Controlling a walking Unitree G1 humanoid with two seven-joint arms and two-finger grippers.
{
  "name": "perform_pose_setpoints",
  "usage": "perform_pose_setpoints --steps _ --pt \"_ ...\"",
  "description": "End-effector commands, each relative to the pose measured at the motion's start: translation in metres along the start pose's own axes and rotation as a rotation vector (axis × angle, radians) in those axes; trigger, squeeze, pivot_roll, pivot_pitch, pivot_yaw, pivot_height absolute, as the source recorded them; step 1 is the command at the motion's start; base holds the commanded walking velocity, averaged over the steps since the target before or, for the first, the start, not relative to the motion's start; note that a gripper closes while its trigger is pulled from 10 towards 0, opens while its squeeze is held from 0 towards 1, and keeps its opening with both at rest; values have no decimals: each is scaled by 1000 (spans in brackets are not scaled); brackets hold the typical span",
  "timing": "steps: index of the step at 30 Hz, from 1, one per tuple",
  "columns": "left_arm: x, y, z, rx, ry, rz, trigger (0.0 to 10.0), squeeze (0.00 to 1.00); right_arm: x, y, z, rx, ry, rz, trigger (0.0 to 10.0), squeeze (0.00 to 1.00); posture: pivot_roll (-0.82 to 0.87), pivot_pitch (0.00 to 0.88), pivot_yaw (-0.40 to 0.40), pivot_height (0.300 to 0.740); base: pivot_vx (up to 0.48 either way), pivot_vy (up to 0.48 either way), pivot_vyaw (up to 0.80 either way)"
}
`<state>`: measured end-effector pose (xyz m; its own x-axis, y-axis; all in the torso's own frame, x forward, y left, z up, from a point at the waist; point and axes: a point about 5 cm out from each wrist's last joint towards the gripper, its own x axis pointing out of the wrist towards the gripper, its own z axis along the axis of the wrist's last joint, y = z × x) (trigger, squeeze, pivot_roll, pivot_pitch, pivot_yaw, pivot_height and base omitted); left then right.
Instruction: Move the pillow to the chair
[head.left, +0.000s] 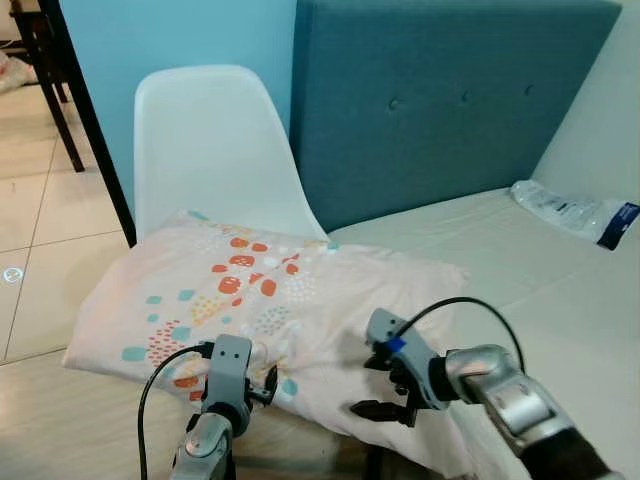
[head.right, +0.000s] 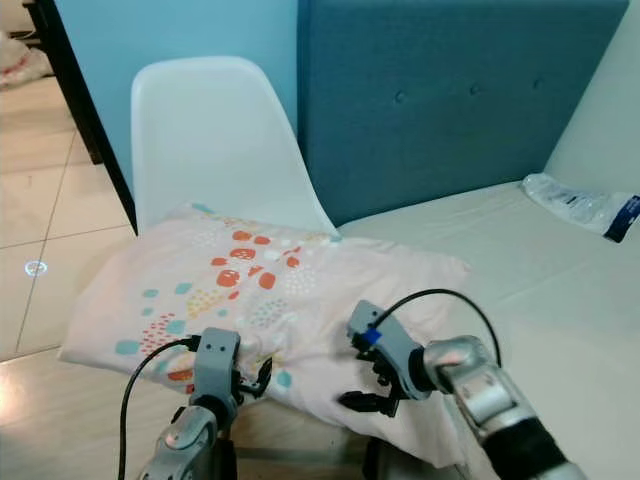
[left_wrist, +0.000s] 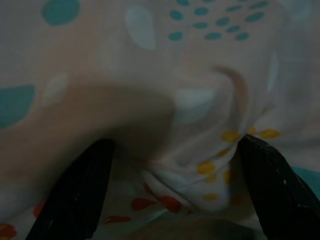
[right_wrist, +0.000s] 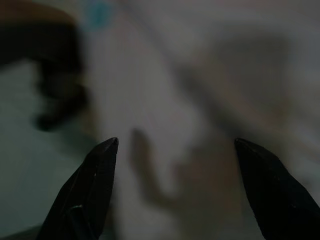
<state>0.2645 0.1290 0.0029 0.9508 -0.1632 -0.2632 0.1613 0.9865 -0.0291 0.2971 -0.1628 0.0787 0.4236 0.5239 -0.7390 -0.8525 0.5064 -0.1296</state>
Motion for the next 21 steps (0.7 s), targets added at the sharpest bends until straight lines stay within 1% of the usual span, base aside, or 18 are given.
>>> perform_pose_setpoints --steps 1,3,5,6,7,10,11,12,14,16,17,19,21 --pt "1 8 4 6 -24 27 10000 0 11 -2 -5 -59 64 -80 10000 0 139 8 -87 585 0 0 0" --pt "1 8 4 8 -24 28 10000 0 15 -1 -6 -102 89 -127 10000 0 138 9 -87 585 0 0 0" --pt "1 9 4 9 -24 29 10000 0 20 2 -5 -114 92 -151 10000 0 137 8 -86 585 0 0 0" --pt "1 9 4 10 -25 29 10000 0 24 8 -5 -127 100 -135 10000 0 136 10 -85 585 0 0 0" --pt "1 9 4 10 -25 29 10000 0 24 8 -5 -127 100 -135 10000 0 136 10 -85 585 0 0 0" --pt "2 8 5 11 -28 27 10000 0 39 27 -11 -173 161 -67 10000 0 132 13 -86 585 0 0 0" --pt "2 8 5 11 -28 27 10000 0 39 27 -11 -173 161 -67 10000 0 132 13 -86 585 0 0 0" --pt "3 7 6 12 -30 26 10000 0 52 35 -14 -166 172 -51 10000 0 133 15 -86 585 0 0 0" --pt "3 7 6 13 -30 27 10000 0 65 41 -12 -163 162 -64 10000 0 133 14 -85 585 0 0 0" --pt "3 7 6 14 -32 29 10000 0 76 43 -6 -150 127 -107 10000 0 141 14 -88 585 0 0 0" --pt "3 7 6 14 -32 29 10000 0 76 43 -6 -150 127 -107 10000 0 141 14 -88 585 0 0 0" --pt "3 9 7 17 -38 39 10000 0 85 40 6 -167 74 -205 10000 0 153 12 -91 585 0 0 0" --pt "2 12 8 18 -44 50 10000 0 88 35 19 -157 22 -290 10000 0 163 15 -92 585 0 0 0"
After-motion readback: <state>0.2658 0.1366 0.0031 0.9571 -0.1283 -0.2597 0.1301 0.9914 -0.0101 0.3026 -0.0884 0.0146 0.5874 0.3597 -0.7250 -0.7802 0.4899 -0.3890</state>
